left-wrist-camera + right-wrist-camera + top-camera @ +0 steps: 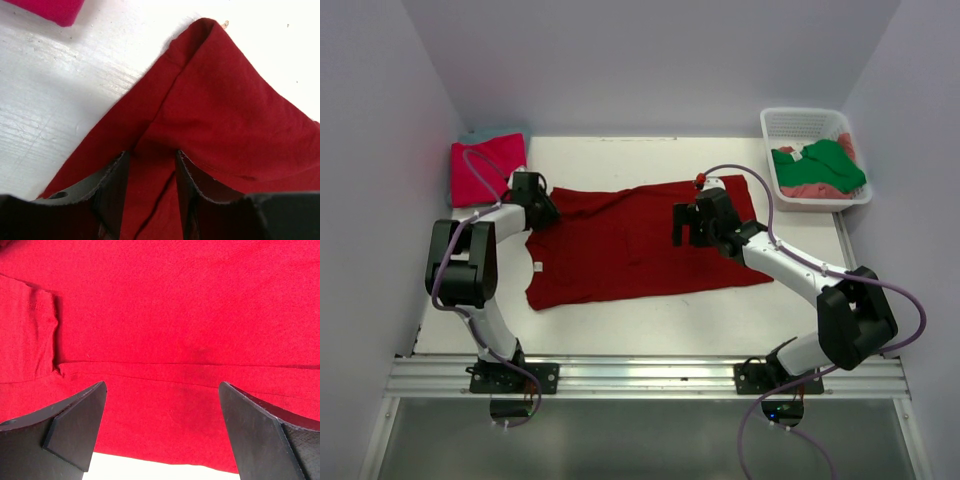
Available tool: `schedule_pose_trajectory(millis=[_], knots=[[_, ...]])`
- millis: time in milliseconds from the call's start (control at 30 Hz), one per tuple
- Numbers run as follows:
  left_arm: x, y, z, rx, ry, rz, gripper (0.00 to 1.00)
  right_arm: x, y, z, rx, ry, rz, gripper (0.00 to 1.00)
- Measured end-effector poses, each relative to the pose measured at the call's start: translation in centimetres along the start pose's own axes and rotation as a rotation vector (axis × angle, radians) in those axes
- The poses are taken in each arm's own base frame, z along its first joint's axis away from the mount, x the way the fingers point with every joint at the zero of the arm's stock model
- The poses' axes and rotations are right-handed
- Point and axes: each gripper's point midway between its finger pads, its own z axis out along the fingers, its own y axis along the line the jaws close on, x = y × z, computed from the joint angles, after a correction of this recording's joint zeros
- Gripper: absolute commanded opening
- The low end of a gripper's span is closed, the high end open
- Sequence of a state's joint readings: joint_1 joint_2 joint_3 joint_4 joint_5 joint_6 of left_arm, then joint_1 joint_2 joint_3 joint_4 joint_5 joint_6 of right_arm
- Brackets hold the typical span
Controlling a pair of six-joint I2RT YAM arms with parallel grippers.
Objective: Fold and stack the t-shirts
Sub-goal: Grap the side of the flattened tshirt furthest away from the robot with both arms
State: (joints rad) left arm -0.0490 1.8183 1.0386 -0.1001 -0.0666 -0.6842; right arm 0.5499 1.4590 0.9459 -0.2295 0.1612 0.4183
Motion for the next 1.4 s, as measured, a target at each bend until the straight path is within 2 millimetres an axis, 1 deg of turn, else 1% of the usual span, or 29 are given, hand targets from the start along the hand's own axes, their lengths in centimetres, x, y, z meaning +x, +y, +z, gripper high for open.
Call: schedule_pose_trajectory(millis=[133,200,300,467,567,767,800,867,900,933,967,1033,1067,1133,1167,1200,1267,1300,1367,1400], knots=[[-0.1,-0.4,0.1,0.01,-0.001,0.006,0.42,0.0,0.0,0.0,0.0,0.0,0.0,0.97],[0.1,-0.5,0.5,0.019,0.003,0.012,0.37,0.0,0.0,0.0,0.0,0.0,0.0,0.95],[0.0,-0.8,0.7,0.039,0.003,0.019,0.33,0.0,0.0,0.0,0.001,0.001,0.0,0.93],[0.0,-1.3,0.8,0.063,0.0,0.026,0.29,0.0,0.0,0.0,0.0,0.002,0.0,0.89],[-0.1,-1.6,0.8,0.074,-0.003,0.027,0.21,0.0,0.0,0.0,0.0,0.002,0.001,0.87],[0.0,-2.1,0.7,0.09,-0.01,0.045,0.13,0.1,0.1,0.0,-0.004,0.004,0.002,0.83],[0.0,-2.2,0.7,0.092,-0.01,0.049,0.1,0.1,0.1,0.0,-0.004,0.004,0.002,0.82],[0.1,-2.3,0.7,0.094,-0.01,0.056,0.07,0.1,0.1,0.0,-0.006,0.005,0.003,0.8],[0.1,-2.4,0.7,0.095,-0.01,0.058,0.01,0.1,0.1,0.0,-0.007,0.005,0.003,0.79],[0.2,-2.4,0.7,0.096,-0.01,0.06,0.0,0.1,0.1,0.0,-0.007,0.005,0.004,0.77],[0.2,-2.4,0.7,0.096,-0.01,0.061,0.0,0.1,0.1,0.0,-0.006,0.005,0.004,0.73],[0.1,-2.5,0.7,0.1,-0.011,0.063,0.0,0.1,0.1,0.0,-0.007,0.005,0.004,0.68],[0.1,-2.5,0.7,0.102,-0.013,0.064,0.0,0.1,0.1,0.0,-0.006,0.005,0.004,0.6],[0.0,-2.6,0.7,0.109,-0.016,0.066,0.0,0.1,0.1,0.0,-0.003,0.004,0.005,0.52],[0.0,-2.8,0.7,0.117,-0.018,0.066,0.0,0.1,0.0,0.0,0.0,0.003,0.006,0.44],[0.1,-2.9,0.7,0.126,-0.017,0.066,0.0,0.0,-0.1,0.0,0.006,0.0,0.006,0.3],[0.5,-3.0,0.5,0.143,-0.008,0.067,0.0,-0.1,-0.5,0.0,0.03,-0.009,0.012,0.17],[0.7,-3.0,0.2,0.152,-0.002,0.068,0.0,-0.2,-1.0,0.0,0.057,-0.015,0.014,0.07],[1.0,-3.3,-0.7,0.171,-0.002,0.072,0.0,-0.6,-2.3,0.1,0.139,-0.026,0.013,0.0],[1.2,-3.6,-1.5,0.188,-0.005,0.076,0.0,-1.0,-2.9,0.1,0.184,-0.029,0.014,0.0]])
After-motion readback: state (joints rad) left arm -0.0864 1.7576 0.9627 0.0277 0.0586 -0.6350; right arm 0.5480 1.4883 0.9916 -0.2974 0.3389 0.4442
